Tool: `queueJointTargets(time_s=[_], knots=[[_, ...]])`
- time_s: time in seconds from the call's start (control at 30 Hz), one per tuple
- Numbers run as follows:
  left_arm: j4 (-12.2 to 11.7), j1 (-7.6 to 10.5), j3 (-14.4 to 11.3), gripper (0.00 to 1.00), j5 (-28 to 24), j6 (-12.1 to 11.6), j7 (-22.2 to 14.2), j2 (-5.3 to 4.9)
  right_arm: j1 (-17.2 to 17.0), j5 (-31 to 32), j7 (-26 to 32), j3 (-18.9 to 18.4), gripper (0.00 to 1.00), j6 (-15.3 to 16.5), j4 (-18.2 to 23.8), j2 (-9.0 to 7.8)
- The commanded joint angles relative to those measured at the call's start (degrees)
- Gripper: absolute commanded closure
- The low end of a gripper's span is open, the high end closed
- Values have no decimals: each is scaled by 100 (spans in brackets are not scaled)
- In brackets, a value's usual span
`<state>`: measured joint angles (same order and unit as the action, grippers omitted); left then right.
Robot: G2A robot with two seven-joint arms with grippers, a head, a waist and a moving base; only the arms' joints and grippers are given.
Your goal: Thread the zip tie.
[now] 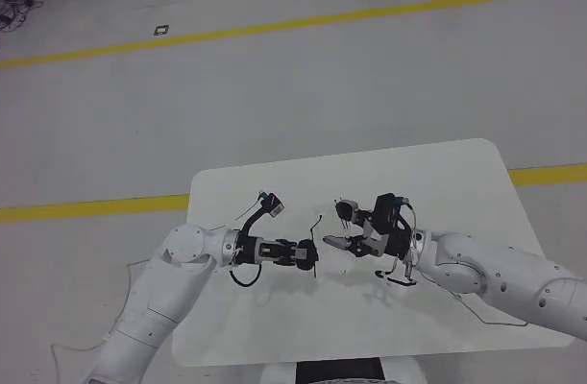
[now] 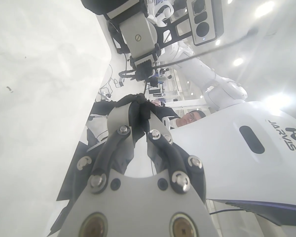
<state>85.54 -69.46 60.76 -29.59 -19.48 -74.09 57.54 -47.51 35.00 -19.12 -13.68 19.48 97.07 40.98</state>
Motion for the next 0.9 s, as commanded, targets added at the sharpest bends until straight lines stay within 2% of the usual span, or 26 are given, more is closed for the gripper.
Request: queueJointTargets(time_s=[0.0,0.2,0.23,0.27,0.37,0.67,0.7,0.73,0.87], knots=[[6,-5,10,100,-63,0,-25,1,-48,128,-39,-53,39,0,1,-27],[-50,14,-9,100,-442,0,-238,22,-199,799,18,-258,26,-69,-17,-64],[-64,21,-20,100,-542,0,-276,29,-231,935,21,-296,18,-134,0,-63],[-98,38,-34,100,-636,0,-340,35,-266,1174,43,-351,0,-301,29,-64],[-162,110,-46,100,-579,0,-411,33,-266,1174,43,-351,0,-301,29,-64],[-162,110,-46,100,-579,0,-411,33,-295,1206,90,-375,0,-351,24,-56],[-144,88,-60,100,-641,28,-333,39,-325,1245,102,-409,0,-388,30,-45],[-102,40,-89,100,-938,75,-306,55,-369,1310,36,-453,0,-386,15,-28],[-210,36,-111,100,-1596,120,-555,75,-514,1771,-419,-576,0,-446,-118,35]])
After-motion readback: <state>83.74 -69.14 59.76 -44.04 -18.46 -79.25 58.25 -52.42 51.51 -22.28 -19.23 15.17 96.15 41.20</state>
